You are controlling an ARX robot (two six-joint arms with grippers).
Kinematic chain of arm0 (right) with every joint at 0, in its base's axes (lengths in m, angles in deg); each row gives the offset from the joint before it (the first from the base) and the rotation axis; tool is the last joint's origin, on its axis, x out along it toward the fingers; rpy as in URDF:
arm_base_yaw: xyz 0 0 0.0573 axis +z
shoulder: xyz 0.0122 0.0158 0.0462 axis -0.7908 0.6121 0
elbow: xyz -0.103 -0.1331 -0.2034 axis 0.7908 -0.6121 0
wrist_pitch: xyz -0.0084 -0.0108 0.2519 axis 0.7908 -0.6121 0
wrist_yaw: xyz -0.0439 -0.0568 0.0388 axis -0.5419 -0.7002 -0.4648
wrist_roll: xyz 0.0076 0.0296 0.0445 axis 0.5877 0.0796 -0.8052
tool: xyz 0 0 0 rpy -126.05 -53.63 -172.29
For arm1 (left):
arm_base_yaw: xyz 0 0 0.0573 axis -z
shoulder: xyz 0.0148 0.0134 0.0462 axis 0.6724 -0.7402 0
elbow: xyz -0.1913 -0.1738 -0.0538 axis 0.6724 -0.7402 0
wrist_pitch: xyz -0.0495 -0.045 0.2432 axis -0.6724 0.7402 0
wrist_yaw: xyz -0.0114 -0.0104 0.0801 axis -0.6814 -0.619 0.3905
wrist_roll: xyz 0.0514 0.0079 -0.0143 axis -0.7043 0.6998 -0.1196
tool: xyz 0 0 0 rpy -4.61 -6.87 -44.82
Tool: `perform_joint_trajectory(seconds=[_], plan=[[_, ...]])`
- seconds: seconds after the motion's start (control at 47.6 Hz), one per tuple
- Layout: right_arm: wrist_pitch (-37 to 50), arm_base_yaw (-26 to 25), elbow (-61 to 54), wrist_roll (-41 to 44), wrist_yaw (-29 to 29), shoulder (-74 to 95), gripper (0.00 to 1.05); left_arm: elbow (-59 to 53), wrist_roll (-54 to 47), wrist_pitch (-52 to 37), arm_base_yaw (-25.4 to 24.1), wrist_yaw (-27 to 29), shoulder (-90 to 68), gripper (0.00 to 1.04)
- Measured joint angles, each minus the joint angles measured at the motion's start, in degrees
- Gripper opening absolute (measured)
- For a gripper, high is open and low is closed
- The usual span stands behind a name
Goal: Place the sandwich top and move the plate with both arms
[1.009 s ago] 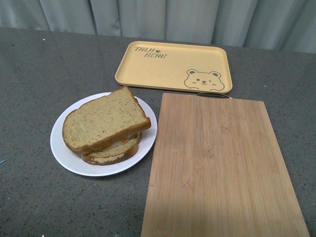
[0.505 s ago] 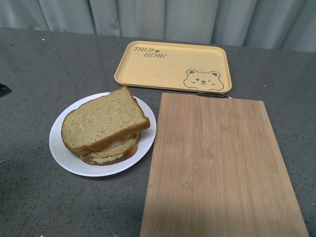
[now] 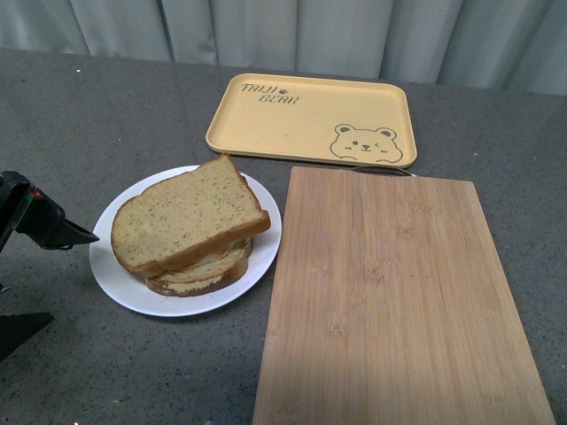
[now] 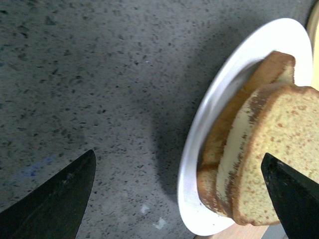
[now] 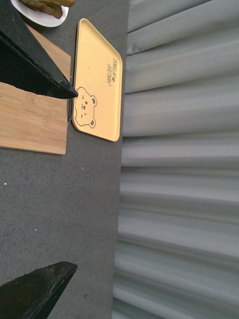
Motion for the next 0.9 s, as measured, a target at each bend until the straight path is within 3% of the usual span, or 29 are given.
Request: perform_joint_trajectory(seconds=[0.252, 0.42, 0.757, 0.904], plan=[[0.0, 0.0, 0.0, 0.0, 0.0, 0.0, 0.95, 1.38, 0.2, 2.03, -0.55, -0.85, -2.16, 0.97], [0.0, 0.0, 0.0, 0.0, 0.0, 0.0, 0.95, 3.69, 0.98, 2.27, 0.13, -2.89, -5.14, 0.68], [0.0, 0.0, 0.0, 0.0, 0.0, 0.0, 0.95, 8.41, 2.03, -0.13, 1.77, -6.01, -10.03, 0.21], [0.0, 0.0, 0.0, 0.0, 0.0, 0.0, 0.95, 9.33, 2.05, -1.73, 1.88, -9.03, -10.75, 0.06]])
